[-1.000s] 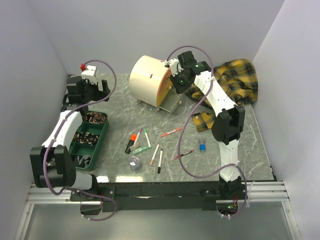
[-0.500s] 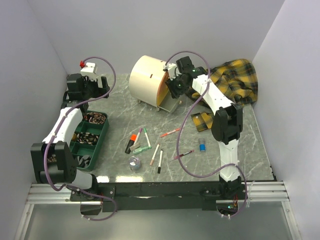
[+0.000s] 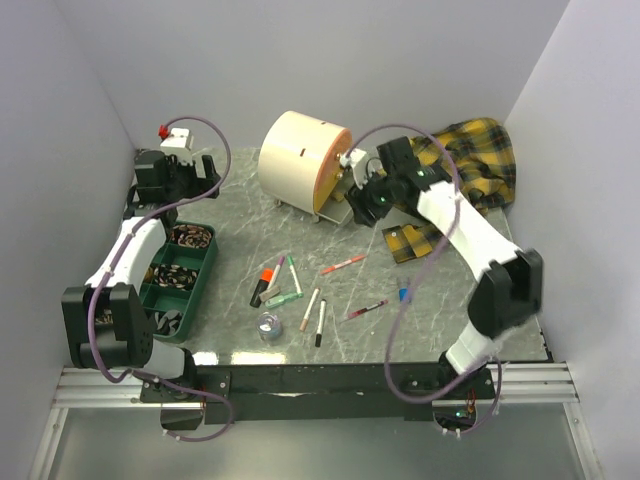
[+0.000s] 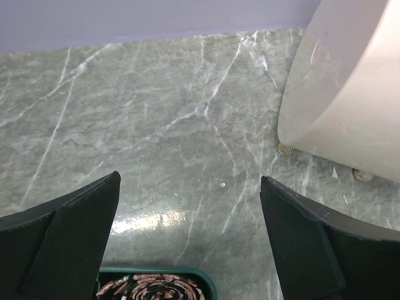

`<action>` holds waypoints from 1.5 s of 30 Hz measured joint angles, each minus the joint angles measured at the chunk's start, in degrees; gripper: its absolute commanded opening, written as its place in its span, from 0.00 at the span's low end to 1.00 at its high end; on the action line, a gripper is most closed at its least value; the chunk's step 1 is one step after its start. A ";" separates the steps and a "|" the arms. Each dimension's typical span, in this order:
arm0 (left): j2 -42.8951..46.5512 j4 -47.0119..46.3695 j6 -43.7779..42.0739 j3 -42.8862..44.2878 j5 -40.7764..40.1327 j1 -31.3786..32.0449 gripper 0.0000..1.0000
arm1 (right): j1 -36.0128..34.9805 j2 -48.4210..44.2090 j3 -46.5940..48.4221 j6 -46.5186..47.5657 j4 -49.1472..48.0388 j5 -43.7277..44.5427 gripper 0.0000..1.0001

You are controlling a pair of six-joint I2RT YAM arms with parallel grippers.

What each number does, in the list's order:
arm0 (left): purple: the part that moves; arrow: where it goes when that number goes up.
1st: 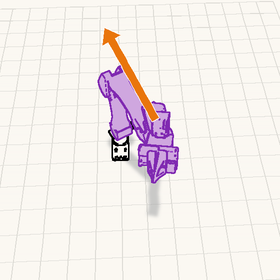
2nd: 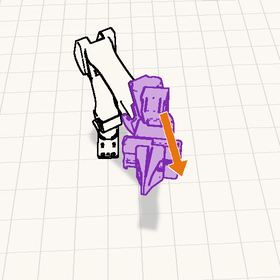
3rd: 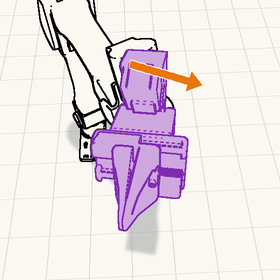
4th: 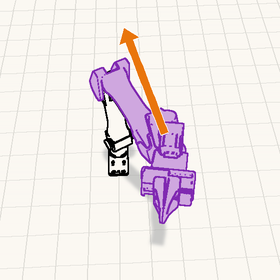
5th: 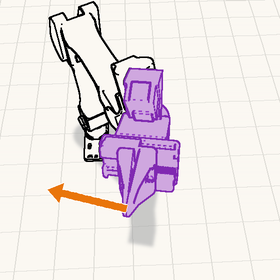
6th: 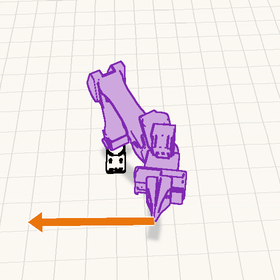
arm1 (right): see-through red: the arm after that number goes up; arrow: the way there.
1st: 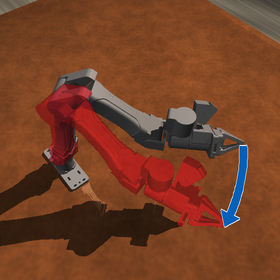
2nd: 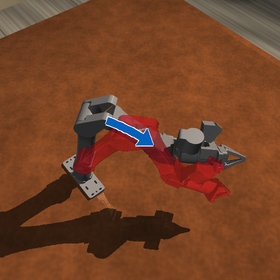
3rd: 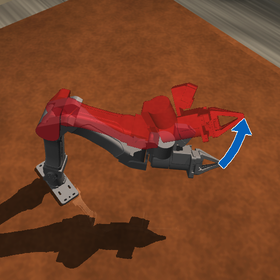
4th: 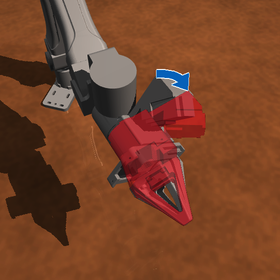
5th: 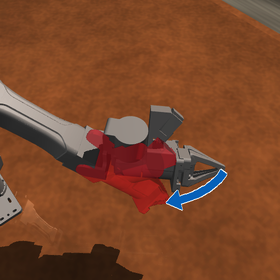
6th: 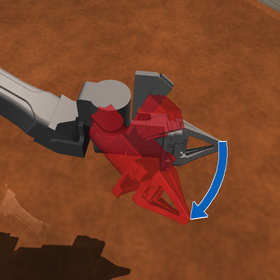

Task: Sort the stationery into containers
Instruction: Pick up the stationery from the center of the board.

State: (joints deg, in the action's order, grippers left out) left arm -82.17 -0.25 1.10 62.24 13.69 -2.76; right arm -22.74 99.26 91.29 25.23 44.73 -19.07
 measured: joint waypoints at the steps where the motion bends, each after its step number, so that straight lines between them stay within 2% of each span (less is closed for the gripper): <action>1: 0.04 -0.15 0.22 -0.31 0.07 0.00 1.00 | -0.35 -2.75 -2.38 1.46 -0.20 -0.90 0.58; 3: 0.09 -0.70 1.09 -1.01 0.42 0.00 0.99 | -1.92 -7.56 -6.40 5.29 -1.09 -3.06 0.54; 6: 0.09 -0.85 2.23 -1.51 1.05 0.00 1.00 | -4.98 -8.98 -8.13 11.54 -2.27 -6.43 0.52; 11: 0.09 -0.83 3.72 -1.90 1.68 0.00 0.99 | -9.60 -3.98 -8.41 19.50 -4.87 -9.60 0.51; 19: 0.76 -1.53 4.61 -5.20 1.62 0.00 0.99 | -17.75 6.60 -5.86 26.62 -5.73 -13.55 0.49; 33: 8.48 -2.14 4.59 -11.78 -0.26 0.52 0.99 | -25.97 9.92 -6.99 27.10 -10.73 -15.06 0.53; 45: 9.35 -1.77 4.07 -13.09 -4.46 5.27 0.99 | -27.65 17.33 -4.68 26.43 -9.05 -15.89 0.52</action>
State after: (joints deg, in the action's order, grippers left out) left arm -72.82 -2.02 5.17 49.15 9.23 2.50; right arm -50.39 116.60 86.61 51.66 35.68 -34.96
